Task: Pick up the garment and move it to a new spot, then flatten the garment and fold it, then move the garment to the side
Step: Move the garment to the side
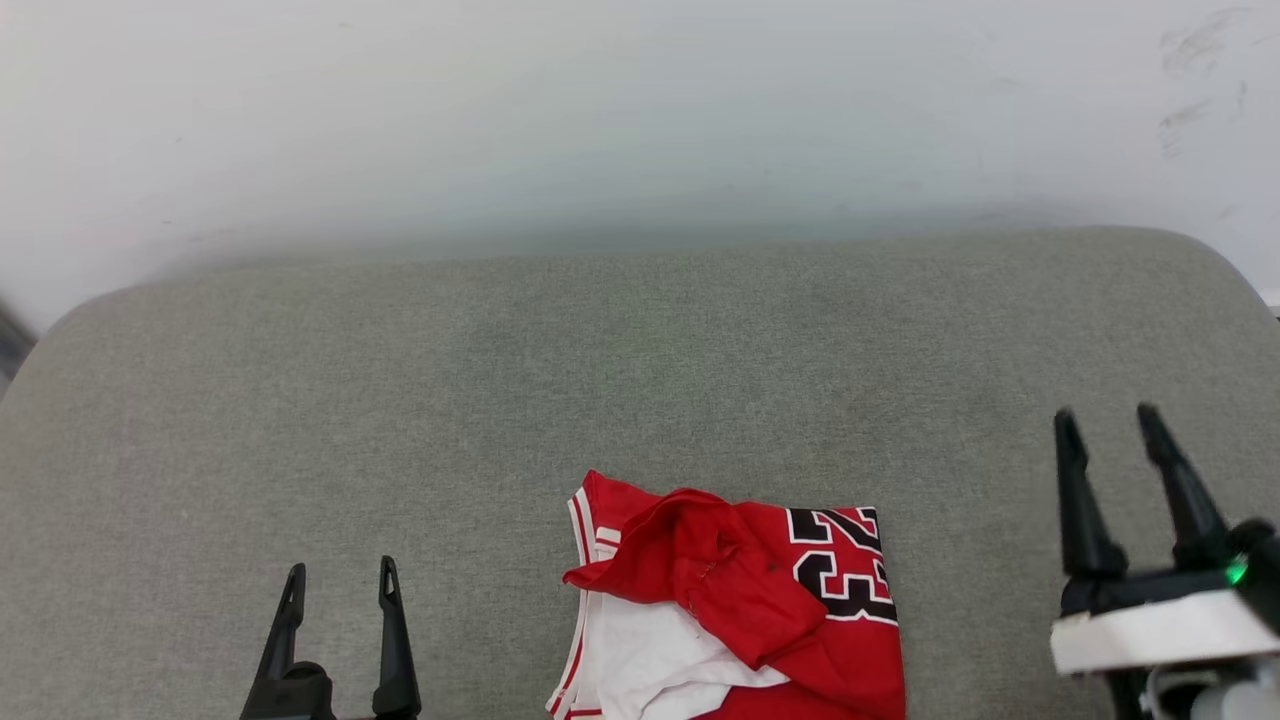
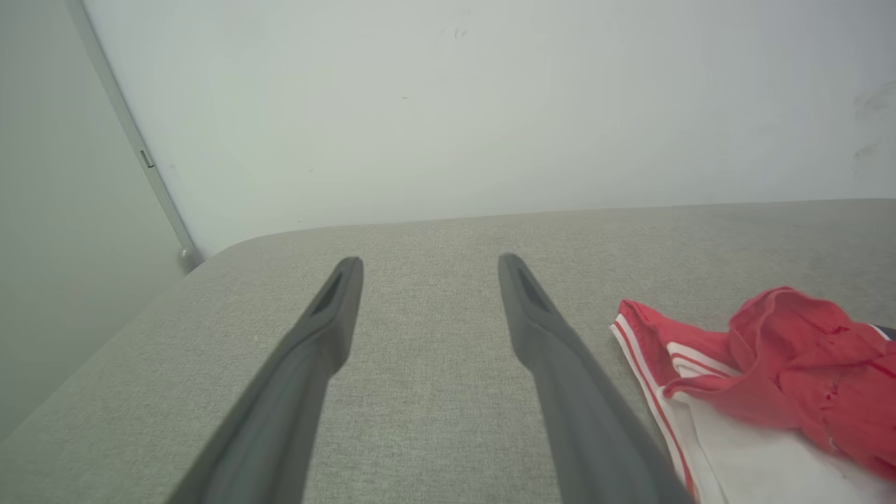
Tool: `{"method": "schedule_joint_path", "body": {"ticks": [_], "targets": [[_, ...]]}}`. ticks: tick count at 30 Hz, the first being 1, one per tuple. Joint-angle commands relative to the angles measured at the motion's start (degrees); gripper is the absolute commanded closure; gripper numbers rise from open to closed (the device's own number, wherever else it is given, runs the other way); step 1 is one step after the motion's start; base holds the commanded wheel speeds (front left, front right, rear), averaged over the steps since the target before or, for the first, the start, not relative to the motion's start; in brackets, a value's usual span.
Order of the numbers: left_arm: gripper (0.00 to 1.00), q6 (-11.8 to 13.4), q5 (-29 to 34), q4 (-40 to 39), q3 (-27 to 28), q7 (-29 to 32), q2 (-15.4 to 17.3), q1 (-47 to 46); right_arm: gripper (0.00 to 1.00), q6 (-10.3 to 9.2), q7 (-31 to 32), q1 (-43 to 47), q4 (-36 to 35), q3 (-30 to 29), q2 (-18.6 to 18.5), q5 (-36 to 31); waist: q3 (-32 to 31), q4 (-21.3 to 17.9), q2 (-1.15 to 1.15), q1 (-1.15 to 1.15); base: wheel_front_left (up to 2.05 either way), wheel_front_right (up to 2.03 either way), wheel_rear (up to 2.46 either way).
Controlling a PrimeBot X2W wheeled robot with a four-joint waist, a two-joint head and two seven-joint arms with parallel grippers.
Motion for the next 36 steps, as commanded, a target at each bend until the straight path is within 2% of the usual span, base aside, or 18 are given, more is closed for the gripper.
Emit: {"method": "schedule_joint_path", "body": {"ticks": [1,3,6,15,16,18,20,23,27,36], "targets": [[0.0,-0.2,0.0,0.2,0.1,-0.1,-0.2,-0.2,0.0,-0.02,0.0,-2.8,0.3,-0.2,-0.9,2.5,0.1,0.1,0.0,0.0,0.0,0.0,0.0],[0.0,-0.4,0.1,0.2,0.2,-0.1,-0.3,-0.5,0.0,-0.02,1.8,-6.4,0.2,1.2,-3.8,4.2,0.3,0.1,0.0,0.0,0.0,0.0,0.0],[0.0,-0.6,0.2,0.3,0.2,-0.1,-0.3,-1.0,0.0,-0.02,8.5,-11.1,0.3,3.8,-7.8,9.0,0.8,0.2,0.0,0.0,0.0,0.0,0.0],[0.0,-1.2,0.0,0.4,0.9,-0.1,-0.6,-2.8,0.0,-0.02,45.2,-18.7,1.4,14.6,-22.8,31.7,3.5,1.0,0.0,0.0,0.0,0.0,0.0],[0.0,-1.2,0.0,0.4,0.9,-0.1,-0.6,-2.8,0.0,-0.02,45.2,-18.7,1.4,14.6,-22.8,31.7,3.5,1.0,0.0,0.0,0.0,0.0,0.0],[0.0,-1.4,0.0,0.4,1.0,-0.1,-0.7,-3.4,0.0,-0.02,52.9,-18.3,1.6,16.6,-25.6,37.2,4.3,1.2,0.0,0.0,0.0,0.0,0.0],[0.0,-1.6,0.0,0.4,1.0,-0.1,-0.7,-4.1,0.0,-0.02,57.9,-18.3,2.4,17.1,-27.7,40.7,5.3,1.6,0.0,0.0,0.0,0.0,0.0],[0.0,-1.9,0.0,0.4,1.1,-0.1,-0.8,-5.1,0.0,-0.02,62.4,-17.8,3.4,18.0,-28.3,44.4,6.9,2.1,0.0,0.0,0.0,0.0,0.0],[0.0,-2.3,0.2,0.5,1.1,-0.1,-0.9,-7.0,0.0,-0.02,64.5,-18.0,5.2,19.4,-27.3,46.9,9.2,3.0,0.0,0.0,0.0,0.0,0.0],[0.0,-2.6,0.5,0.6,0.2,-0.1,-1.1,-10.5,0.0,-0.02,63.4,-19.6,10.1,23.8,-23.8,48.0,14.1,5.3,0.0,0.0,0.0,0.0,0.0]]}}
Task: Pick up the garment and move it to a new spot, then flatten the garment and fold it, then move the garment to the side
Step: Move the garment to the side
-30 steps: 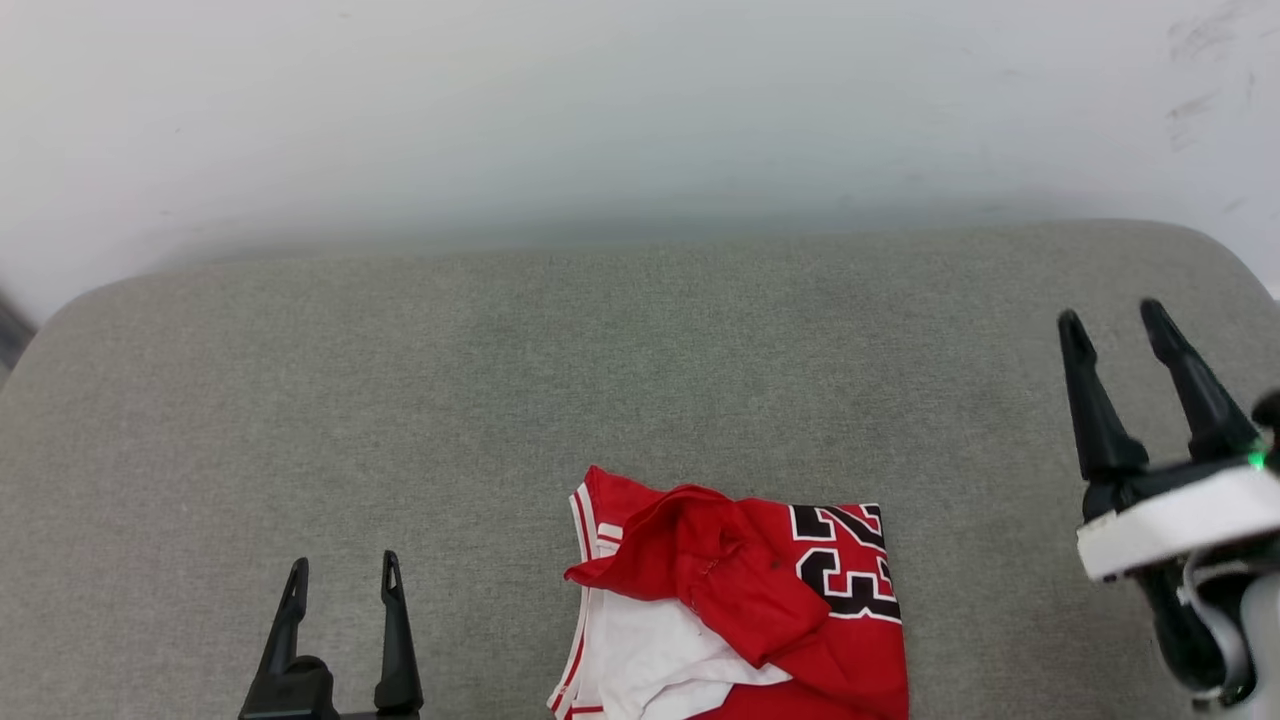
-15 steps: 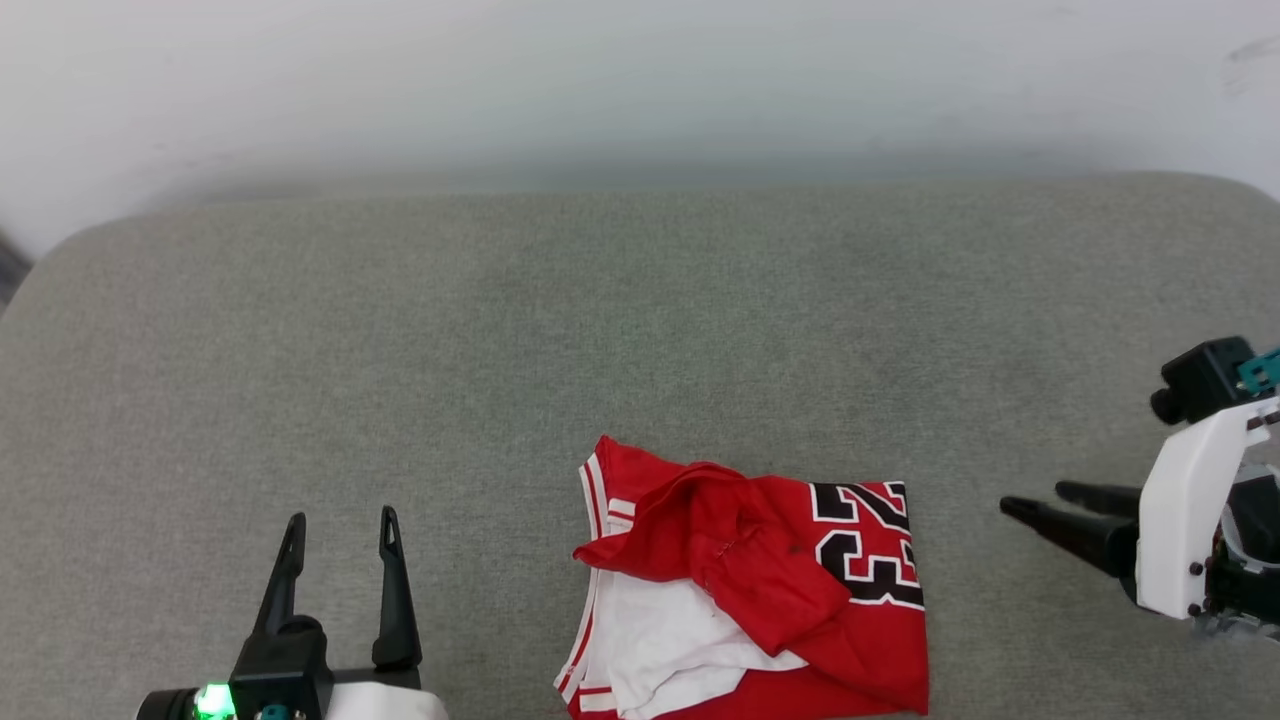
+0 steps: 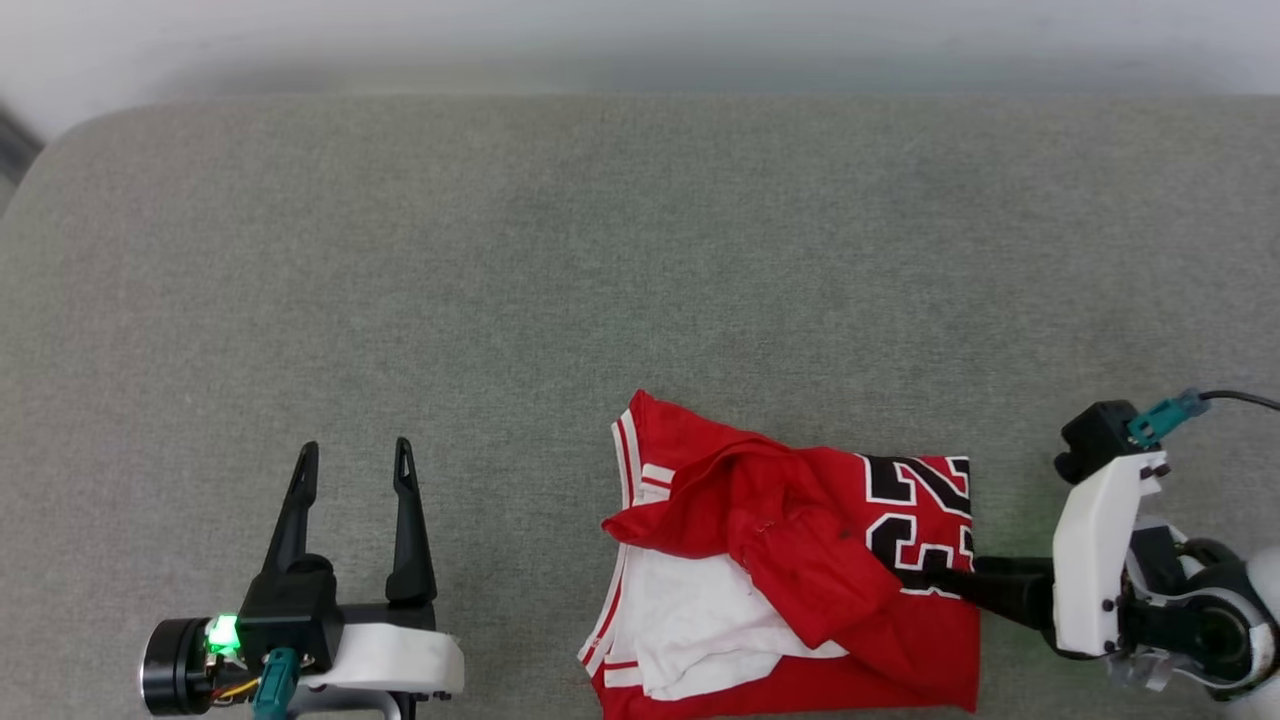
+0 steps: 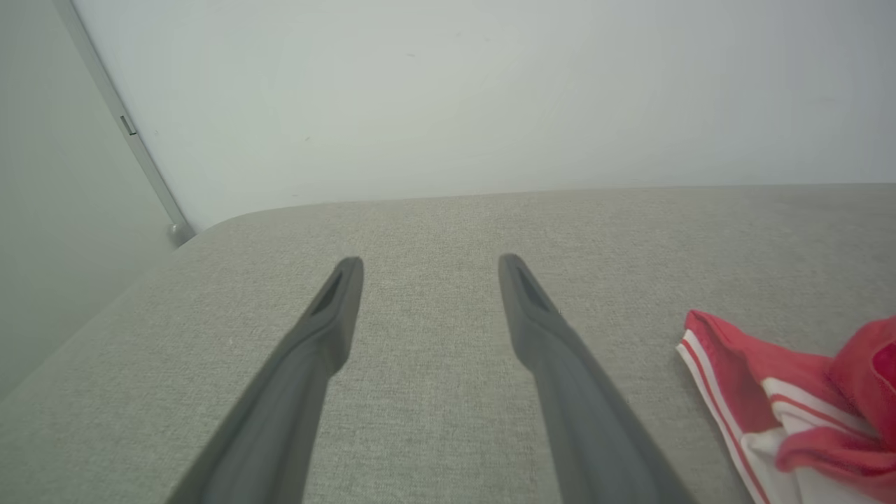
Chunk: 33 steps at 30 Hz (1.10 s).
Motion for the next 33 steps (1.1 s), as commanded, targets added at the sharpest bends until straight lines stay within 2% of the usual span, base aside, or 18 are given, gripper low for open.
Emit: {"method": "schedule_joint_path", "body": {"ticks": [1,8,12,13,14,24,29,33], "targets": [[0.0,0.0,0.3,0.0,-0.1,-0.1,-0.1,-0.8,0.0,-0.02,-0.5,-0.8,0.8,0.5,0.8,0.5,1.2,0.9,0.0,0.0,0.0,0.0,0.0],[0.0,-0.3,0.3,0.2,-0.6,-0.1,-0.2,-2.5,0.0,-0.08,-2.8,-0.4,5.1,5.9,4.1,0.6,3.5,2.1,0.0,0.0,0.0,0.0,0.0],[0.0,-0.2,0.2,0.4,-0.8,-0.1,-0.2,-3.1,0.0,-0.09,-3.8,0.0,7.2,9.9,4.4,-0.6,4.0,2.6,0.0,0.0,0.0,0.0,0.0],[0.0,-0.2,0.1,0.5,-1.0,-0.1,-0.2,-3.2,0.3,-0.12,-4.2,-0.1,7.5,10.5,4.3,-0.7,4.1,2.7,0.0,0.0,0.0,0.0,0.0],[0.0,-0.2,0.1,0.5,-1.0,-0.1,-0.3,-3.3,1.0,-0.15,-4.8,-0.4,7.5,11.2,4.1,-0.8,4.1,2.7,0.0,0.0,0.0,0.0,0.0],[0.0,0.2,0.0,1.4,-0.7,-0.1,-0.3,-0.6,1.0,-0.02,-13.2,-7.5,1.0,15.3,-1.2,-1.8,-0.6,1.4,0.0,0.0,0.0,0.0,0.0],[0.0,0.5,0.1,1.3,-0.2,-0.1,-0.3,1.4,1.0,-0.03,-14.9,-10.9,-3.7,18.7,-5.1,-2.8,-3.5,-1.5,0.0,0.0,0.0,0.0,0.0],[0.0,0.9,-0.1,0.6,0.6,-0.1,-0.3,2.8,1.0,-0.03,-14.7,-14.8,-7.7,20.9,-8.9,-3.9,-4.3,-5.2,0.0,0.0,0.0,0.0,0.0]]}}
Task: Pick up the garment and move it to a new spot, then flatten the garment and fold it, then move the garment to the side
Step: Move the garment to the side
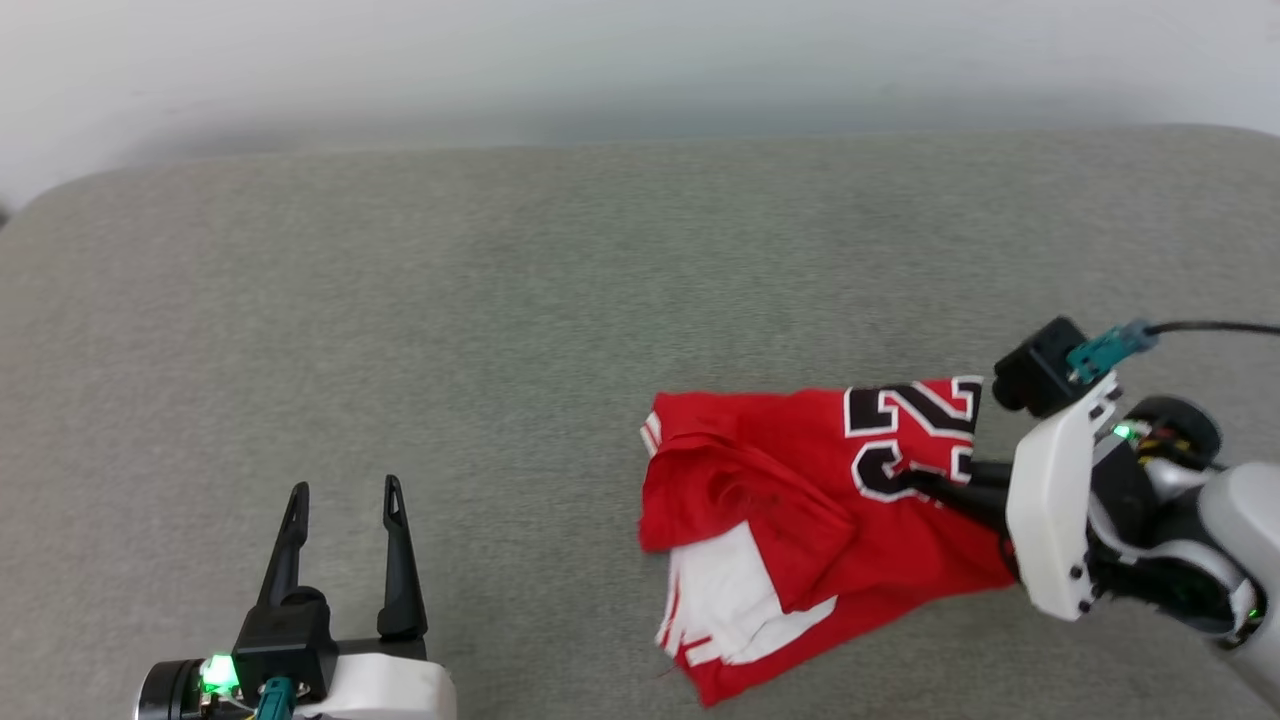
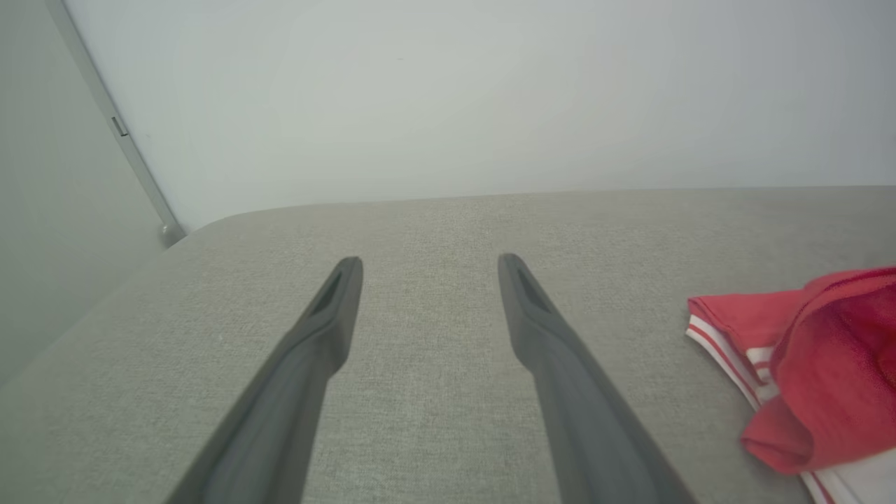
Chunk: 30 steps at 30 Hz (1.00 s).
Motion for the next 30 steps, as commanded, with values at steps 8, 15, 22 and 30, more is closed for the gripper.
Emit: {"method": "schedule_joint_path", "body": {"ticks": [8,15,22,30], "targets": [[0.0,0.1,0.2,-1.7,1.4,-0.1,0.0,-0.4,1.0,-0.04,0.8,-7.9,-5.1,1.7,-7.5,-1.9,2.3,-10.3,0.0,0.0,0.0,0.0,0.0],[0.0,-0.9,1.3,-3.0,2.1,-0.1,1.1,-3.7,1.0,-0.04,-0.1,-12.9,0.9,0.6,-12.2,-4.9,8.8,-14.1,0.0,0.0,0.0,0.0,0.0],[0.0,-1.2,1.9,-4.6,2.5,-0.1,2.7,-7.0,1.0,-0.05,-4.2,-19.1,12.0,0.7,-15.6,-11.7,15.1,-14.6,0.0,0.0,0.0,0.0,0.0],[0.0,-1.5,2.0,-6.4,2.7,-0.1,4.0,-10.5,1.0,-0.06,-8.1,-24.3,25.2,-2.9,-16.1,-14.7,21.6,-13.9,0.0,0.0,0.0,0.0,0.0]]}}
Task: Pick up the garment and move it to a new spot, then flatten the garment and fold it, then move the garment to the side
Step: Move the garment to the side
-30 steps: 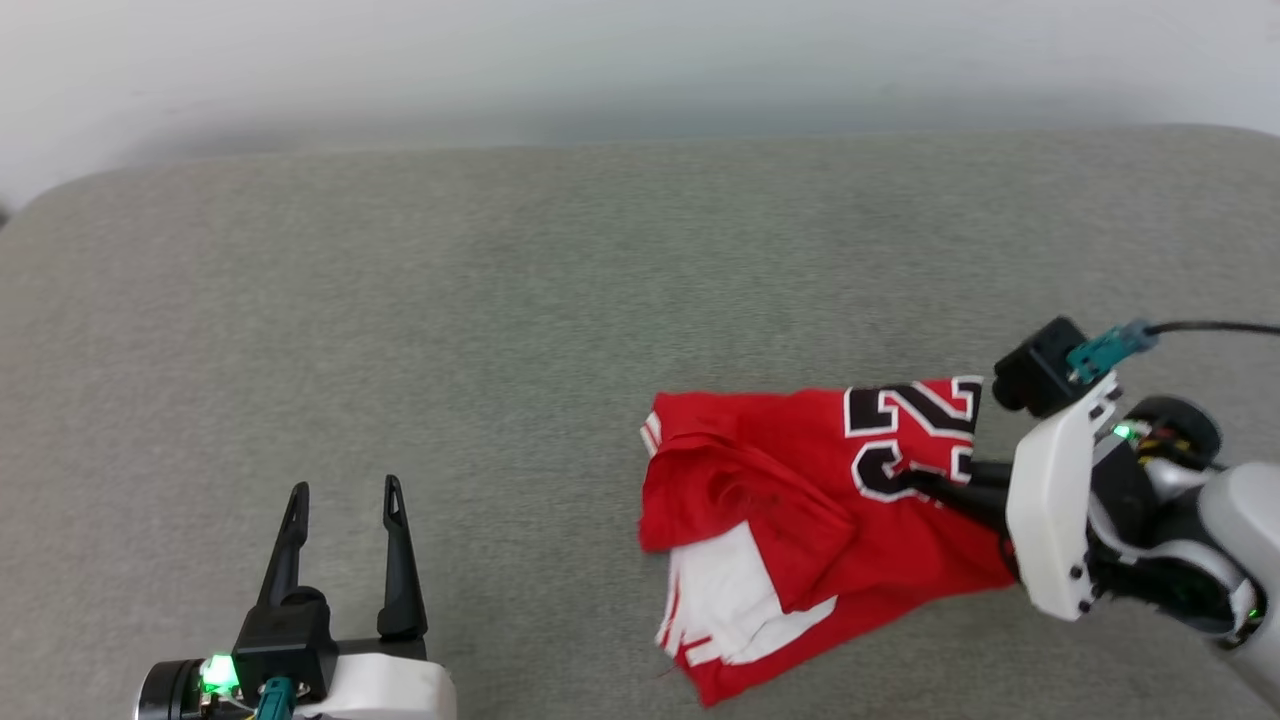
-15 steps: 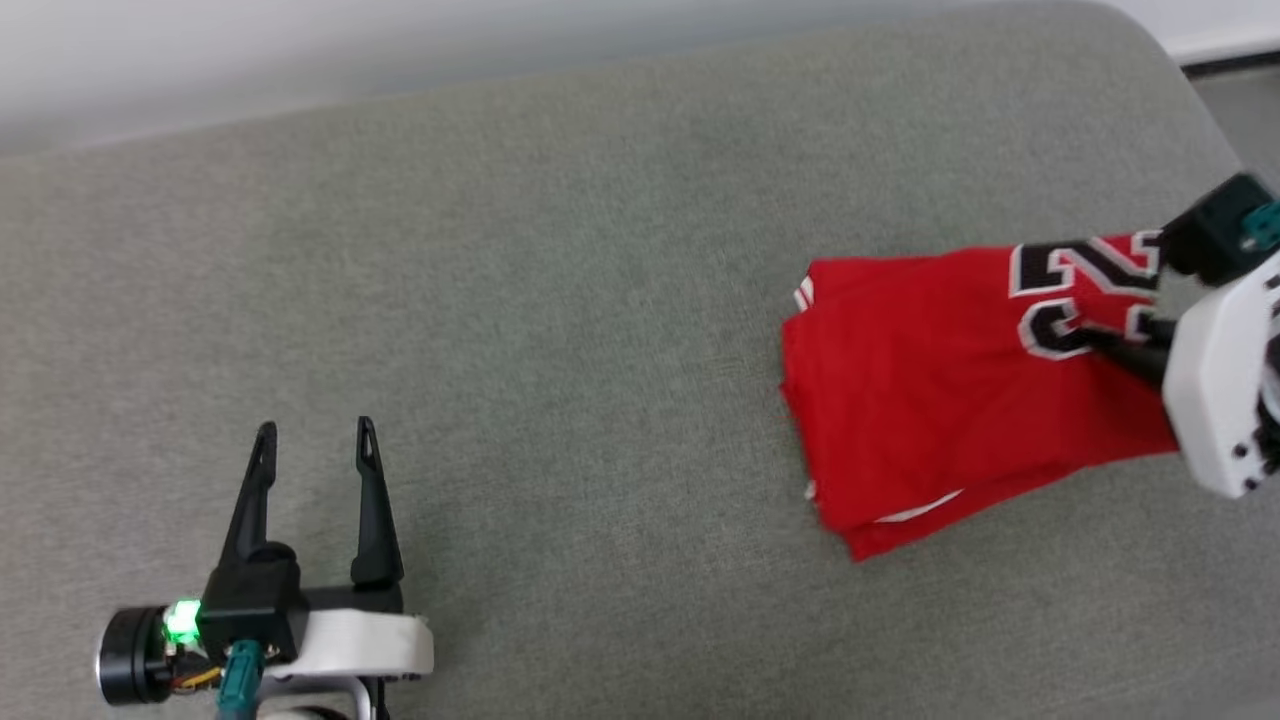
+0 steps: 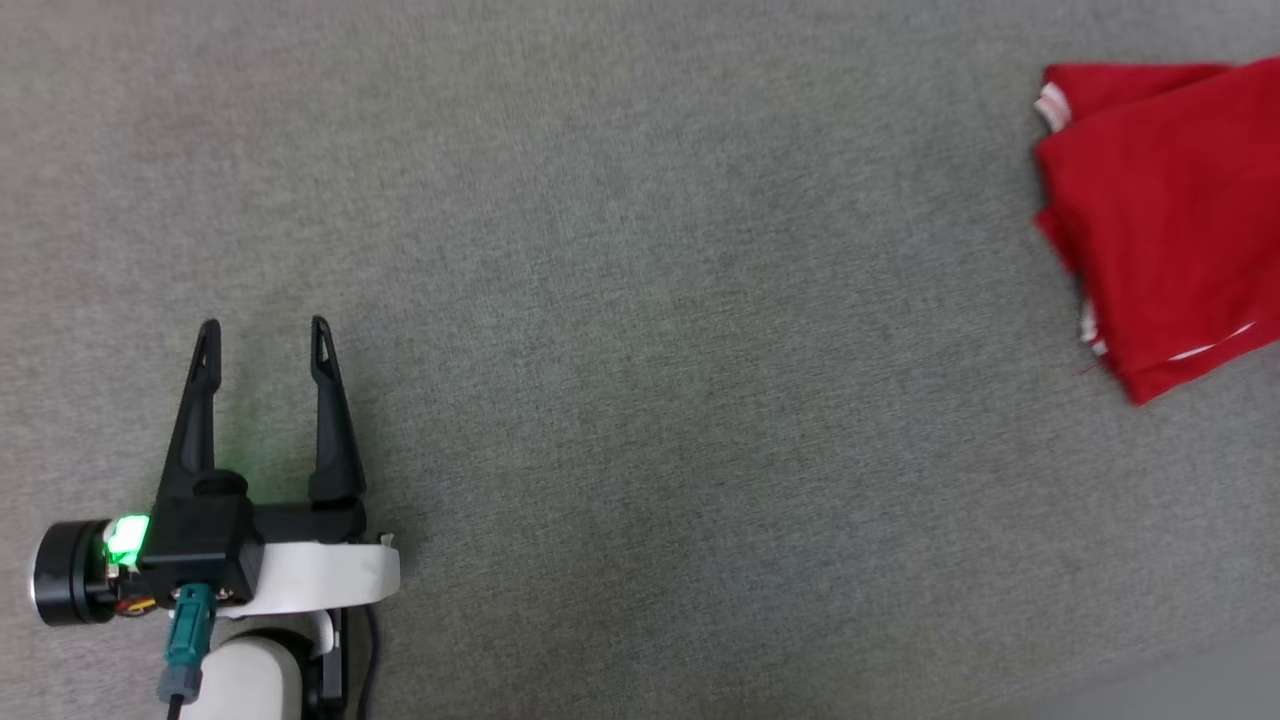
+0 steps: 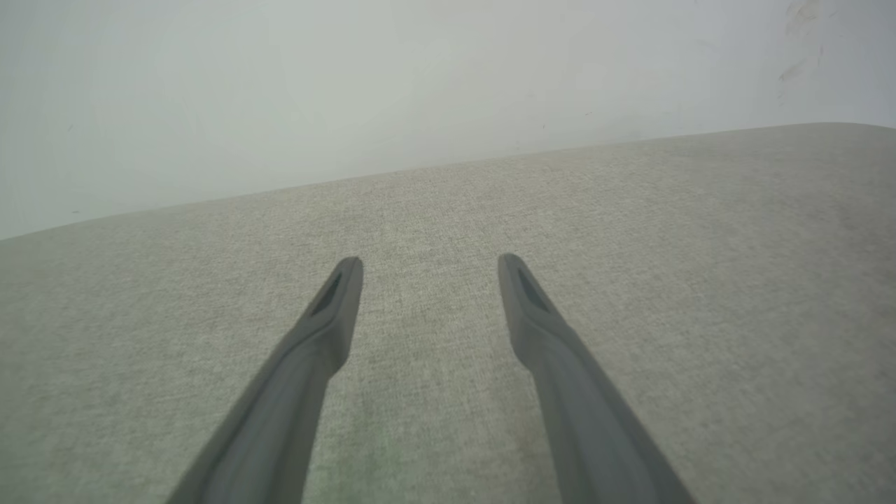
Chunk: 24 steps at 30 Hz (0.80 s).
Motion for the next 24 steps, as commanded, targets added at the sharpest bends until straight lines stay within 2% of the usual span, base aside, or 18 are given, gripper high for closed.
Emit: {"method": "schedule_joint_path", "body": {"ticks": [1,10,11,12,17,19,24], "targets": [[0.0,-0.2,0.2,-0.6,0.0,-0.1,0.4,-1.4,1.0,-0.08,-0.8,-1.7,3.1,-1.6,0.2,0.2,3.1,0.5,0.0,-0.01,0.0,0.0,0.0],[0.0,0.1,0.0,-1.7,-0.1,-0.1,0.9,-3.3,1.0,-0.08,-4.1,-4.1,13.1,-6.5,3.7,-2.6,5.8,1.1,0.0,-0.01,0.0,0.0,0.0],[0.0,0.1,0.0,-1.6,-0.1,-0.1,0.9,-3.3,0.93,-0.08,-4.6,-4.1,14.2,-7.0,4.4,-3.1,5.5,1.2,0.0,-0.01,0.0,0.0,0.0],[0.0,0.3,-0.1,-1.5,-0.1,-0.1,0.8,-3.3,0.0,-0.08,-4.9,-3.9,15.4,-7.4,4.9,-3.6,5.1,1.3,0.0,-0.01,0.0,0.0,0.0],[0.0,0.5,-0.6,-0.6,-0.4,-0.1,0.1,-1.7,0.0,-0.08,-9.5,-4.9,20.4,-10.2,6.9,-9.3,1.2,1.9,0.0,-0.01,0.0,0.0,0.0],[0.0,0.7,-0.7,-0.3,-0.6,-0.1,-0.4,-1.1,0.0,-0.08,-14.6,-5.7,21.6,-11.7,6.7,-14.5,-0.9,2.5,0.0,-0.01,0.0,0.0,0.0],[0.0,1.3,-1.2,0.5,-0.7,-0.1,-1.3,1.4,0.0,-0.08,-28.9,-5.7,22.8,-19.3,10.1,-23.5,-6.4,3.9,0.0,-0.01,0.0,0.0,0.0]]}}
